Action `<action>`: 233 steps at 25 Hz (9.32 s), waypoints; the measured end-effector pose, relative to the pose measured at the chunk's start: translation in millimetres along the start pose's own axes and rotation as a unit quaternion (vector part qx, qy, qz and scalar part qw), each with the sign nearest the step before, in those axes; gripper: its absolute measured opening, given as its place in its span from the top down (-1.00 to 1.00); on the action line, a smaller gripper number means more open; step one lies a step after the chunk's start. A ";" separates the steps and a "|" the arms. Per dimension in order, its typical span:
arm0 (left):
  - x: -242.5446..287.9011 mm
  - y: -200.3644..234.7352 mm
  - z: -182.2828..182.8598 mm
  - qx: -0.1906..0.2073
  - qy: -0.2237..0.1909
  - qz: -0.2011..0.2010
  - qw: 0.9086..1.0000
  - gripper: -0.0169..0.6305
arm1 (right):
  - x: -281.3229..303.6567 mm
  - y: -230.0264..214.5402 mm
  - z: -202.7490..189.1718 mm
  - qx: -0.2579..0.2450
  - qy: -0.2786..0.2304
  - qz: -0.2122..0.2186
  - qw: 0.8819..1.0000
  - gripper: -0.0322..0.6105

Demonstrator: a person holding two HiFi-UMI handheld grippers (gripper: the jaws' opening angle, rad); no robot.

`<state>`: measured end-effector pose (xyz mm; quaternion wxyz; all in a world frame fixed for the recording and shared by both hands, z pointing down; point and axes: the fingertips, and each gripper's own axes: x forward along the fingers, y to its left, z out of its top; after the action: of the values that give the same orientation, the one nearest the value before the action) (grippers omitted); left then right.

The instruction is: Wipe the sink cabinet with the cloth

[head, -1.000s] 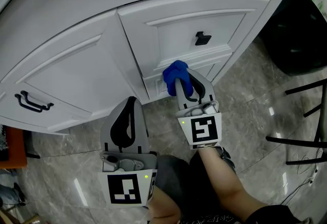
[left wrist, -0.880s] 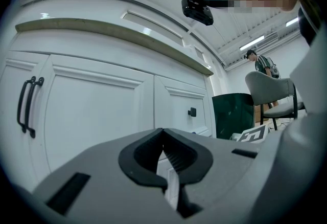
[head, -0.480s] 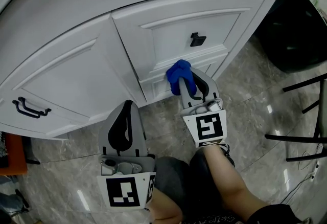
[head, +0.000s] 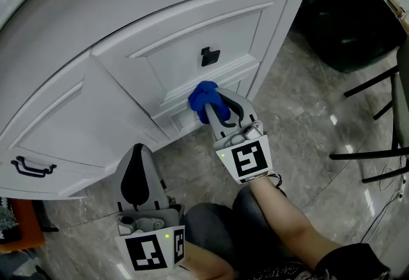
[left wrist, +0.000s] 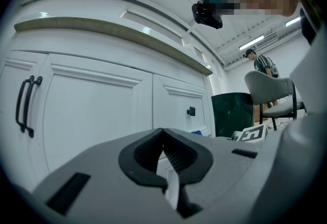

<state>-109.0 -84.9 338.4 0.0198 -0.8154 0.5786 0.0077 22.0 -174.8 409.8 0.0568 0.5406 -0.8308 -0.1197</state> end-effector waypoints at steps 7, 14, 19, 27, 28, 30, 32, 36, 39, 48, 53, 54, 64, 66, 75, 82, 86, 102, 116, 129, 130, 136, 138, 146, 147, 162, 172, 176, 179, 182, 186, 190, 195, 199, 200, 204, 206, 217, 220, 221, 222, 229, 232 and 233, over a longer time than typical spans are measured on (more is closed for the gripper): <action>3.6 -8.3 1.0 0.008 0.003 -0.007 1.000 0.93 | -5.6 -23.4 -4.4 0.017 0.006 -0.026 0.999 0.72; 3.7 -13.5 3.1 0.013 0.004 -0.009 1.000 0.93 | -8.1 -34.8 -10.3 0.027 0.011 -0.034 0.999 0.72; 4.4 -14.6 3.3 0.015 0.005 -0.008 1.000 0.93 | -10.3 -46.3 -13.7 0.035 0.014 -0.048 0.998 0.72; 7.4 -18.5 3.0 0.017 0.006 -0.012 1.000 0.93 | -14.9 -69.2 -20.9 0.043 0.018 -0.079 0.996 0.72; 7.7 -18.9 3.1 0.017 0.006 -0.012 1.000 0.93 | -15.3 -71.5 -21.5 0.044 0.019 -0.082 0.995 0.72; 8.2 -20.1 3.3 0.017 0.006 -0.013 1.000 0.93 | -16.3 -76.5 -23.2 0.046 0.020 -0.088 0.995 0.72; 8.5 -21.0 3.4 0.018 0.006 -0.014 1.000 0.93 | -17.8 -83.0 -25.4 0.047 0.022 -0.096 0.994 0.72; 9.5 -22.2 3.4 0.020 0.006 -0.014 1.000 0.93 | -21.4 -99.8 -30.7 0.054 0.023 -0.121 0.991 0.72; 10.8 -23.6 2.6 0.020 0.008 -0.014 1.000 0.93 | -24.7 -112.8 -35.2 0.059 0.025 -0.138 0.988 0.72; 15.8 -23.2 -0.6 0.019 0.011 -0.013 1.000 0.93 | -31.9 -147.0 -47.2 0.064 0.026 -0.181 0.981 0.72; 15.3 -16.5 -3.2 0.011 0.009 -0.006 1.000 0.93 | -36.0 -143.6 -43.6 0.040 0.029 -0.190 0.980 0.72; 15.3 -15.0 -3.9 0.010 0.009 -0.005 1.000 0.93 | -39.3 -139.4 -40.5 0.035 0.030 -0.189 0.981 0.72; 13.4 -1.0 -12.0 0.025 0.021 0.004 0.999 0.93 | -15.8 11.4 24.5 0.035 -0.028 0.019 0.999 0.72; 10.3 5.2 -13.7 0.029 0.025 0.007 0.999 0.93 | -11.1 40.4 31.9 0.047 -0.036 0.053 0.997 0.72; -5.3 40.0 -25.7 0.032 0.039 0.031 0.998 0.93 | 12.4 106.1 -7.1 0.033 -0.004 0.154 0.987 0.72; 16.9 33.2 -64.2 0.014 0.066 -0.004 0.998 0.93 | 15.4 109.3 -13.2 0.016 -0.007 0.135 0.991 0.72; 20.7 25.9 -67.6 0.011 0.075 -0.016 0.997 0.93 | 14.3 108.5 -17.8 0.000 0.005 0.135 0.991 0.72; 22.3 18.4 -63.0 0.006 0.070 -0.021 0.997 0.93 | 12.2 84.4 -21.6 -0.008 0.012 0.105 0.994 0.72; 23.8 13.3 -57.9 -0.003 0.059 -0.027 0.998 0.93 | 8.4 54.2 -26.5 -0.010 0.012 0.067 0.998 0.72; 21.6 6.7 -49.9 0.006 0.057 -0.025 0.998 0.93 | 2.2 19.9 -36.0 0.026 0.019 0.025 0.999 0.72; 21.8 5.3 -49.6 0.007 0.058 -0.026 0.998 0.93 | 1.4 16.5 -37.4 0.028 0.020 0.022 0.999 0.72; 22.0 -1.0 -46.1 0.013 0.057 -0.031 0.998 0.93 | -3.0 -2.9 -46.1 0.051 0.020 0.004 0.998 0.72; 21.5 -1.9 -44.4 0.014 0.056 -0.032 0.998 0.93 | -5.8 -12.6 -49.9 0.057 0.021 -0.009 0.998 0.72; 23.0 -5.5 -42.8 0.018 0.055 -0.033 0.998 0.93 | -10.5 -34.8 -60.5 0.049 0.024 -0.036 0.998 0.72; 22.9 -5.7 -42.3 0.018 0.055 -0.033 0.998 0.93 | -10.9 -37.1 -61.8 0.048 0.024 -0.039 0.998 0.72; 24.1 -5.4 -43.3 0.018 0.054 -0.033 0.998 0.93 | -18.9 -74.2 -81.3 0.065 0.045 -0.100 0.992 0.72; 29.3 -5.5 -50.0 0.011 0.060 -0.035 0.997 0.93 | -33.5 -120.0 -104.0 0.088 0.067 -0.170 0.979 0.72; 31.4 -0.9 -51.9 -0.015 0.062 -0.017 0.998 0.93 | -38.7 -137.2 -117.1 0.101 0.077 -0.192 0.973 0.72; 34.1 -2.1 -53.9 -0.015 0.064 -0.020 0.998 0.93 | -37.3 -137.0 -116.7 0.096 0.076 -0.191 0.974 0.72; 34.1 -2.5 -54.7 -0.006 0.065 -0.025 0.998 0.93 | -37.2 -136.8 -116.8 0.092 0.076 -0.189 0.975 0.72; 31.3 0.8 -53.7 0.013 0.062 -0.031 0.998 0.93 | -39.3 -135.6 -116.7 0.101 0.076 -0.185 0.975 0.72; 28.7 4.3 -52.6 0.010 0.062 -0.026 0.998 0.93 | -47.1 -124.3 -115.2 0.127 0.076 -0.172 0.974 0.72; 25.4 8.3 -52.5 0.008 0.064 -0.021 0.998 0.93 | -56.7 -80.6 -116.9 0.162 0.070 -0.116 0.977 0.72; 21.6 12.2 -51.2 0.006 0.063 -0.015 0.998 0.93 | -53.0 -28.3 -111.4 0.141 0.064 -0.021 0.988 0.72; 20.4 12.8 -51.0 0.010 0.063 -0.017 0.998 0.93 | -51.8 -15.8 -110.6 0.136 0.063 0.004 0.989 0.72; 16.0 15.9 -50.2 0.014 0.065 -0.015 0.998 0.93 | -45.9 22.2 -113.8 0.138 0.068 0.074 0.985 0.72; 15.1 18.1 -49.5 0.005 0.066 -0.007 0.998 0.93 | -38.2 38.3 -112.5 0.145 0.067 0.096 0.982 0.72; 5.9 18.1 -44.8 0.027 0.060 -0.016 0.998 0.93 | -3.2 133.0 -90.6 0.070 0.039 0.184 0.980 0.72; 4.9 16.6 -41.4 0.003 0.057 -0.006 0.998 0.93 | 8.3 136.9 -92.2 0.074 0.048 0.173 0.981 0.72; 4.6 15.6 -40.2 0.003 0.054 -0.008 0.998 0.93 | 10.8 137.6 -93.7 0.075 0.051 0.171 0.981 0.72; 4.5 14.4 -39.0 0.009 0.051 -0.013 0.999 0.93 | 12.5 138.3 -95.4 0.074 0.051 0.170 0.981 0.72; 4.6 14.8 -40.1 0.011 0.052 -0.016 0.998 0.93 | 13.2 127.3 -116.5 0.070 0.065 0.143 0.985 0.72; 5.7 15.6 -40.3 -0.002 0.053 -0.006 0.999 0.93 | 13.2 118.5 -119.5 0.074 0.064 0.129 0.987 0.72; 6.3 15.1 -40.4 -0.001 0.053 -0.007 0.999 0.93 | 13.6 115.0 -120.1 0.078 0.064 0.124 0.987 0.72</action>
<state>-121.5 -97.4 378.2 -0.0119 -0.8187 0.5731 -0.0347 -58.4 -159.3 555.2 0.0821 0.4430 -0.8927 -0.0115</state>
